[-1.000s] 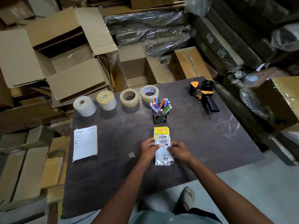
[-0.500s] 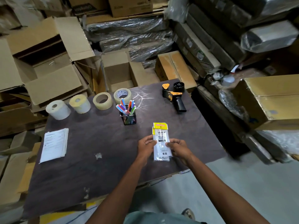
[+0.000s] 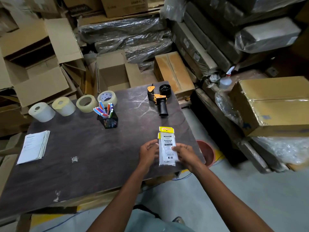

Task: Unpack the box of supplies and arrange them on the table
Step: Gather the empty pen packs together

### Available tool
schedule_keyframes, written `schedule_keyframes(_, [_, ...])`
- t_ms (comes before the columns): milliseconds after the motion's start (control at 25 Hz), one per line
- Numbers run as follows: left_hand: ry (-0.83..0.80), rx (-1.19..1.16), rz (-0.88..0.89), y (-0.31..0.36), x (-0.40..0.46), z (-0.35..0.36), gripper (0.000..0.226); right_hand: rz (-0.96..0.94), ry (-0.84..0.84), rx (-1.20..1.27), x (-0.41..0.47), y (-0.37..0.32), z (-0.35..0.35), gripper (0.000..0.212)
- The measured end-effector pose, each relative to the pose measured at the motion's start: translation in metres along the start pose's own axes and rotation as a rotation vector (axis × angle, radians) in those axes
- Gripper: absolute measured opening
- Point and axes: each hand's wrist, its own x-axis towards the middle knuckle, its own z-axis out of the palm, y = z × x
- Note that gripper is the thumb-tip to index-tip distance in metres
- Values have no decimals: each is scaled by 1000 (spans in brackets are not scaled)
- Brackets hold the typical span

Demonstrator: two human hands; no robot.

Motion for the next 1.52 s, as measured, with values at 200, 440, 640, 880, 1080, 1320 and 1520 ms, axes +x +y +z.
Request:
schedule_keyframes(200, [18, 28, 45, 9, 15, 35, 20, 28, 19, 12, 18, -18, -32, 24])
schedule_keyframes(440, [-31, 103, 125, 9, 50, 94, 18, 47, 158, 76, 49, -37, -92, 19])
schedule_keyframes(640, [-99, 247, 175, 11, 76, 140, 20, 109, 205, 109, 85, -50, -148, 35])
schedule_keyframes(880, [-77, 379, 293, 12, 83, 179, 28, 201, 257, 168, 118, -45, -191, 42])
schedule_keyframes(1080, [54, 396, 354, 17, 81, 200, 30, 316, 261, 172, 140, -41, -237, 42])
schedule_keyframes(1320, [270, 655, 456, 17, 84, 216, 22, 441, 249, -72, 174, -31, -307, 24])
schedule_keyframes(1520, [388, 654, 485, 2, 71, 259, 26, 460, 176, -239, 215, -11, -344, 17])
